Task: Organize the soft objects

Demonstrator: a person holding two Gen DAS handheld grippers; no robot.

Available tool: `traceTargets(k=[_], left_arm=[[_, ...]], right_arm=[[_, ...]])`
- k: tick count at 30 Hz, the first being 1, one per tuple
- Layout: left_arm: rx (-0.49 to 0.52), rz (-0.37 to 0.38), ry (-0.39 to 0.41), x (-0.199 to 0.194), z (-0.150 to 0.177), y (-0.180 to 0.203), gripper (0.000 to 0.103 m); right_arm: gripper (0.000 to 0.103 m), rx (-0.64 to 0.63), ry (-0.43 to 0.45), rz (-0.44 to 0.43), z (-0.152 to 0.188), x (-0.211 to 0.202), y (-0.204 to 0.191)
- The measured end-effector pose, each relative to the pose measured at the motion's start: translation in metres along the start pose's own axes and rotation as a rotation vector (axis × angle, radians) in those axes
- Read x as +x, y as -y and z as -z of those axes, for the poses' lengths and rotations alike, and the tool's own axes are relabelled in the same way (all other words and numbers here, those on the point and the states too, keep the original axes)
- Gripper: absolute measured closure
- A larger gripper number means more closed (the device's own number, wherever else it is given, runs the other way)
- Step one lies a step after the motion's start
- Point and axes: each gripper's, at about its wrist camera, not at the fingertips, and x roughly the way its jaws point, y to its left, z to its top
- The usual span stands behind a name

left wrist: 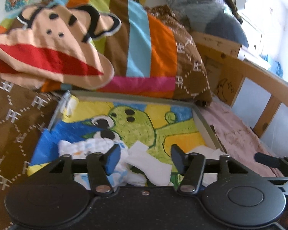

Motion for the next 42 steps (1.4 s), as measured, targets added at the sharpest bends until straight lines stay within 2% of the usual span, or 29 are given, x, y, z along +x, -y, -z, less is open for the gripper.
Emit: traceTargets(k=[1, 7, 13, 19, 26, 31, 42], left_arm=[[0.006, -0.007, 0.018, -0.007, 0.001, 0.000, 0.032], [0.011, -0.034, 0.107, -0.047, 0.010, 0.002, 0.016], [0.030, -0.055, 0.175, -0.089, 0.025, 0.004, 0.011], [0.007, -0.071, 0.213, -0.128, 0.046, 0.000, 0.008], [0.014, -0.155, 0.240, -0.176, 0.076, -0.013, 0.007], [0.004, -0.188, 0.249, -0.205, 0.090, -0.024, 0.006], [-0.006, -0.197, 0.239, -0.240, 0.115, -0.023, 0.005]], right_arm=[[0.001, 0.002, 0.012, -0.002, 0.000, -0.007, 0.000], [0.001, 0.006, 0.108, -0.019, -0.001, -0.052, -0.007], [0.000, 0.083, 0.168, -0.008, 0.009, -0.096, -0.010], [0.000, 0.083, 0.186, 0.024, 0.023, -0.141, -0.033], [0.000, 0.077, 0.202, 0.024, 0.044, -0.183, -0.066], [0.000, 0.077, 0.214, 0.001, 0.056, -0.211, -0.079], [0.000, 0.090, 0.146, -0.048, 0.086, -0.246, -0.103]])
